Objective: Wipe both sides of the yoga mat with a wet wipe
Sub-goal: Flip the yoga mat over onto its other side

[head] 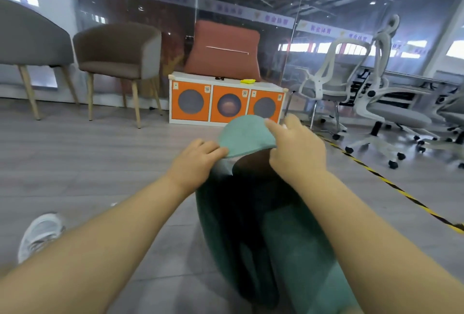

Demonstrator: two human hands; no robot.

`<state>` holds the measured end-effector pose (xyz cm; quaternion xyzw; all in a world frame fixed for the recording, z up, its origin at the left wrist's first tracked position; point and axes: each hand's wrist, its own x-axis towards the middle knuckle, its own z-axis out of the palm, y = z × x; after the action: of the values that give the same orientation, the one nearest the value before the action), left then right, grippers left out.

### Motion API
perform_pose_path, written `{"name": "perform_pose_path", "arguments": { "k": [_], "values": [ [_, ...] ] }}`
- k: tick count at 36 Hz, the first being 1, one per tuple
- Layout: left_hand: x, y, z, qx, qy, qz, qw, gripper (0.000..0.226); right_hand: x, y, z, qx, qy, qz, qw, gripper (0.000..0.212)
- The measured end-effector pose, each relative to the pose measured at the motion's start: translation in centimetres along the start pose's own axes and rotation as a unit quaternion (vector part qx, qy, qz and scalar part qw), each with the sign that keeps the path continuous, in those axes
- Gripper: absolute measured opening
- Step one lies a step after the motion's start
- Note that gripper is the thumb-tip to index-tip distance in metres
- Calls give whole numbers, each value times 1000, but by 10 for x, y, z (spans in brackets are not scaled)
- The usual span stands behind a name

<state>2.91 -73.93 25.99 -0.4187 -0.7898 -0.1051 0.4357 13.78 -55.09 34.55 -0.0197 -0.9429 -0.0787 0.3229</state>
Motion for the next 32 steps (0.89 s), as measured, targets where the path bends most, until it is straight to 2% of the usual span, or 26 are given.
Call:
{"name": "perform_pose_path", "arguments": {
  "k": [3, 5, 7, 9, 13, 15, 18, 21, 25, 28, 32],
  "values": [
    [0, 13, 0, -13, 29, -8, 999, 47, -4, -1, 9, -40, -75, -67, 994, 29],
    [-6, 18, 4, -23, 32, -14, 999, 47, -15, 5, 20, -28, -85, -48, 995, 21],
    [-18, 23, 13, -44, -11, -52, 998, 48, -30, 13, 31, -6, -67, -22, 998, 14],
    [-31, 33, 22, -53, -67, -125, 988, 48, -45, 21, 41, 19, -48, 4, 999, 10],
    [-61, 45, 37, -52, -213, -298, 929, 45, -74, 44, 58, 60, -13, 83, 995, 8],
    [-81, 43, 47, -42, -279, -339, 897, 45, -87, 62, 67, 65, -14, 137, 988, 5],
    [-109, 34, 63, -53, -332, -403, 851, 46, -103, 83, 76, 60, -40, 208, 976, 7],
    [-119, 27, 73, -61, -376, -417, 825, 52, -110, 84, 88, 43, -84, 205, 974, 20],
    [-107, 1, 70, -53, -360, -437, 823, 58, -107, 69, 107, 36, -96, 183, 978, 38],
    [-90, -31, 59, -71, -277, -459, 841, 57, -102, 52, 120, 74, -63, 179, 979, 37],
    [-63, -75, 39, -100, -146, -504, 846, 55, -84, 13, 130, 139, 15, 156, 978, 34]
  ]
}}
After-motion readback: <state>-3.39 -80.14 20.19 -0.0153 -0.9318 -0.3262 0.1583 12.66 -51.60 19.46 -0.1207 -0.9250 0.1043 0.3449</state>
